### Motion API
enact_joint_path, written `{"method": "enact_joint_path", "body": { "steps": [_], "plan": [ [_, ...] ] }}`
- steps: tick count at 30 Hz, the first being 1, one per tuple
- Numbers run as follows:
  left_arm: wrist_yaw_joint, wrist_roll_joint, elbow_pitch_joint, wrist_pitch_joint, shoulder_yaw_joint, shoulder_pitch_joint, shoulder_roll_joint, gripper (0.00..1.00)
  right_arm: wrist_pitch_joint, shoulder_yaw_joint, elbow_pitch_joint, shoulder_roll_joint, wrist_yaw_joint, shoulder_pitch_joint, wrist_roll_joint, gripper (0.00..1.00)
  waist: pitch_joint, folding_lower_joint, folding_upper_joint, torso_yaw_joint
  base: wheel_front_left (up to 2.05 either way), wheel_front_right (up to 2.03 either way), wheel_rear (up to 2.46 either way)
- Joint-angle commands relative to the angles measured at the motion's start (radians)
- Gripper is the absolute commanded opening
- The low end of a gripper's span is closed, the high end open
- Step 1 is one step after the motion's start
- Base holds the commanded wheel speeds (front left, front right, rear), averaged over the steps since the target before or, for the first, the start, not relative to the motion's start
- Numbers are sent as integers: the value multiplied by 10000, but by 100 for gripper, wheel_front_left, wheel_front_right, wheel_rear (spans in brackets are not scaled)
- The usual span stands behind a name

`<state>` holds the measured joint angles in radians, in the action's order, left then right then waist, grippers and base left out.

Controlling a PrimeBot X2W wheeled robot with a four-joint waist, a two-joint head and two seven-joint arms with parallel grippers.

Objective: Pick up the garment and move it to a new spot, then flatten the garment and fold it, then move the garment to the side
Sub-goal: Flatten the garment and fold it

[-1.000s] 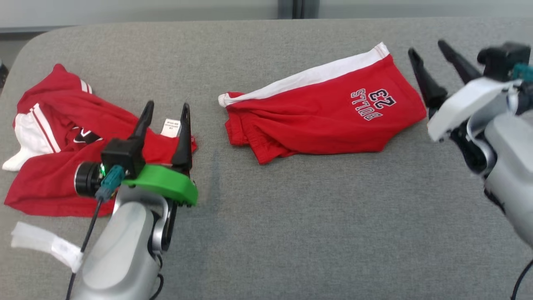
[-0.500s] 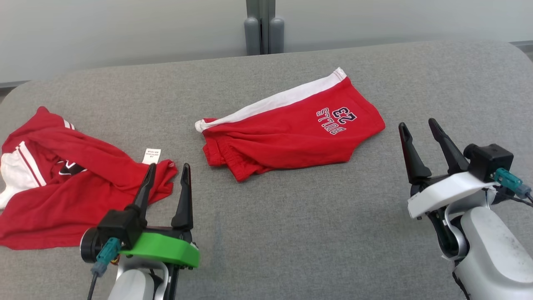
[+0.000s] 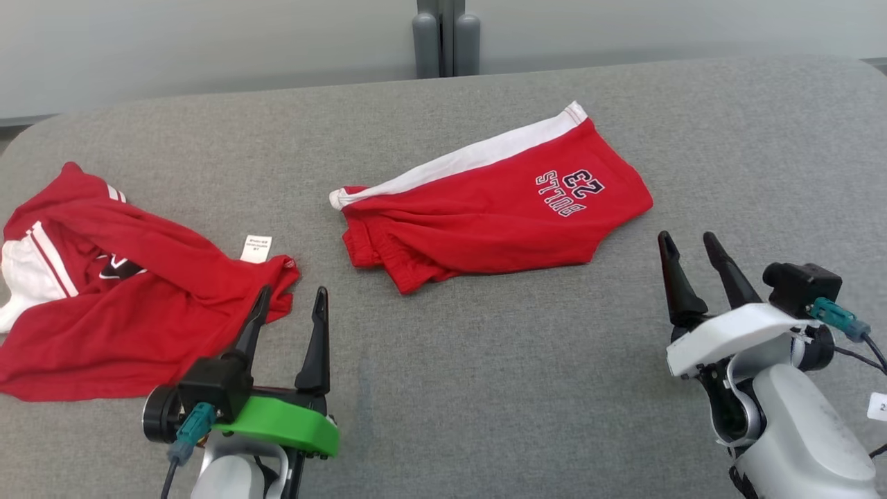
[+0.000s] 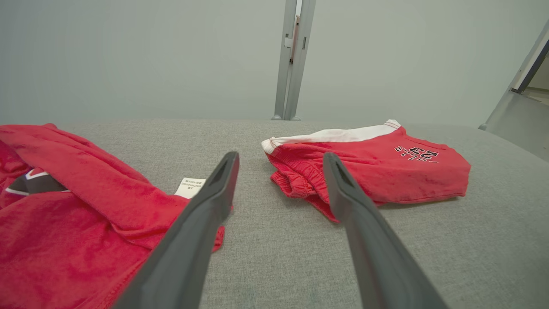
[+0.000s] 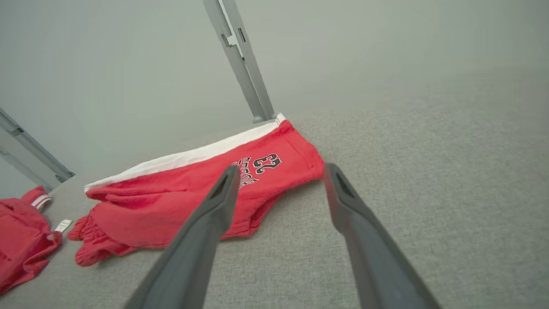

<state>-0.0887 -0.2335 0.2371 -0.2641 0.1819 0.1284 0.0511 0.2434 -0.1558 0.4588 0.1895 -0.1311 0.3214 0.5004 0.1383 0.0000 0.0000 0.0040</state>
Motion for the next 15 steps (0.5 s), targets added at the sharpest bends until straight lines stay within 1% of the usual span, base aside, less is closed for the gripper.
{"method": "enact_joint_path", "body": {
  "steps": [1,6,11,12,15],
  "plan": [
    [-34,-47,11,-3,56,271,1,100,-221,-7,168,-93,6,276,471,100,316,0,0,291,0,0,0],
    [88,-199,54,-3,482,541,5,100,-1185,199,837,-282,2,841,2272,100,789,0,0,810,0,0,0],
    [235,-388,75,-3,869,872,5,100,-1952,469,1488,-295,3,1517,3490,100,1297,0,0,1390,0,0,0],
    [405,-643,36,-3,1357,1154,3,100,-2359,969,2571,-100,2,2368,4084,100,1784,0,0,2037,0,0,0],
    [476,-773,18,-3,1570,1255,2,100,-2517,1145,3174,-54,2,2750,4191,100,1984,0,0,2303,0,0,0]
  ]
}}
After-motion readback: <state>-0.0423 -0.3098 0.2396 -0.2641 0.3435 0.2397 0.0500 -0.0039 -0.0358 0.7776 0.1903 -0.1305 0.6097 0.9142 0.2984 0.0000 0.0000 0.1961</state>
